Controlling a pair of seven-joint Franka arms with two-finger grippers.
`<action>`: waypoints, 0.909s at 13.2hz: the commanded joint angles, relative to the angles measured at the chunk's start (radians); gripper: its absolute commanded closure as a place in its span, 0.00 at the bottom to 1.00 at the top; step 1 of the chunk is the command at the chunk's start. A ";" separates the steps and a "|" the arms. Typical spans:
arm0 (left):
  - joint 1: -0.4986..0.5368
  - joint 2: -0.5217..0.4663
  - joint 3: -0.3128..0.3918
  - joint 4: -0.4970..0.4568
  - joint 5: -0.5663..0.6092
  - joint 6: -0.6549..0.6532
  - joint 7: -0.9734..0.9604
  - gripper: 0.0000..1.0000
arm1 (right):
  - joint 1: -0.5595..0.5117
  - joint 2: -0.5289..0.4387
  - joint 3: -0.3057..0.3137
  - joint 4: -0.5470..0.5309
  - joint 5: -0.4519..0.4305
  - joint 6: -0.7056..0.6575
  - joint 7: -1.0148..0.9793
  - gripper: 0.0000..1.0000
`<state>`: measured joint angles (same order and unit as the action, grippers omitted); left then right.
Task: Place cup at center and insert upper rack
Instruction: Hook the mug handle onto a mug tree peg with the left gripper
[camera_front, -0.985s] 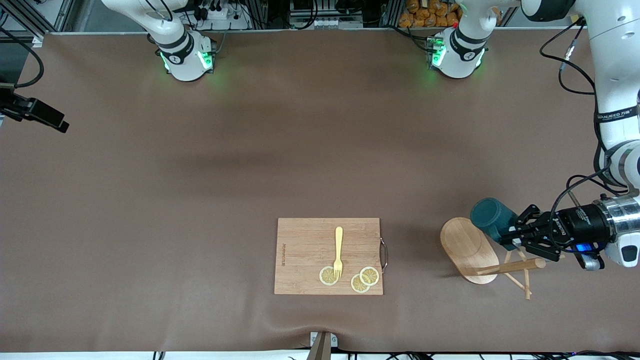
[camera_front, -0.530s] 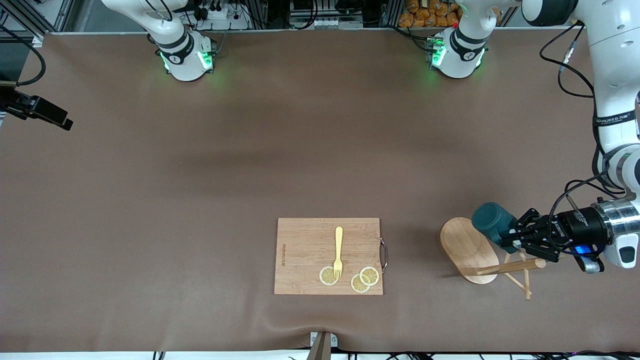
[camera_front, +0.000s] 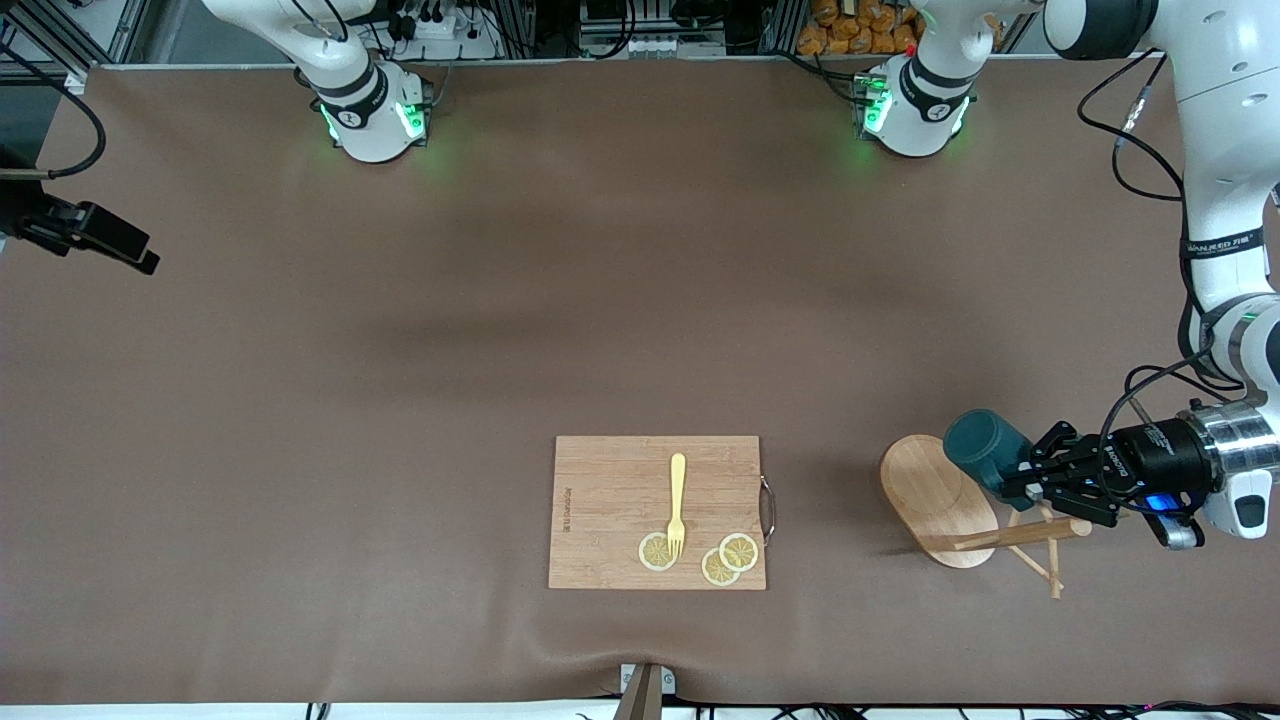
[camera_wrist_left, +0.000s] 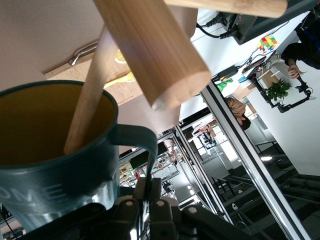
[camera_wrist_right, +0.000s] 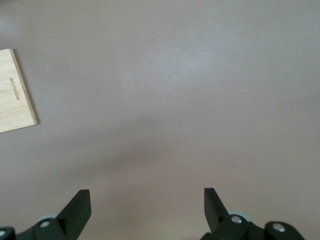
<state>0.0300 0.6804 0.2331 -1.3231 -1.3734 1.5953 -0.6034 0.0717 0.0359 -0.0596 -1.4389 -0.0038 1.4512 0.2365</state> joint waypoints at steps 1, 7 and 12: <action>0.011 0.004 -0.006 0.009 -0.026 -0.020 0.016 1.00 | 0.000 -0.008 -0.002 0.003 0.010 0.005 0.014 0.00; 0.018 0.014 -0.008 0.010 -0.055 -0.018 0.016 1.00 | -0.018 -0.019 -0.008 -0.003 0.011 -0.026 0.009 0.00; 0.036 0.027 -0.008 0.010 -0.102 -0.018 0.017 1.00 | -0.020 -0.044 -0.009 -0.005 0.034 -0.064 0.009 0.00</action>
<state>0.0496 0.6982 0.2330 -1.3232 -1.4332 1.5953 -0.6033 0.0644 0.0249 -0.0746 -1.4372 0.0100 1.4054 0.2363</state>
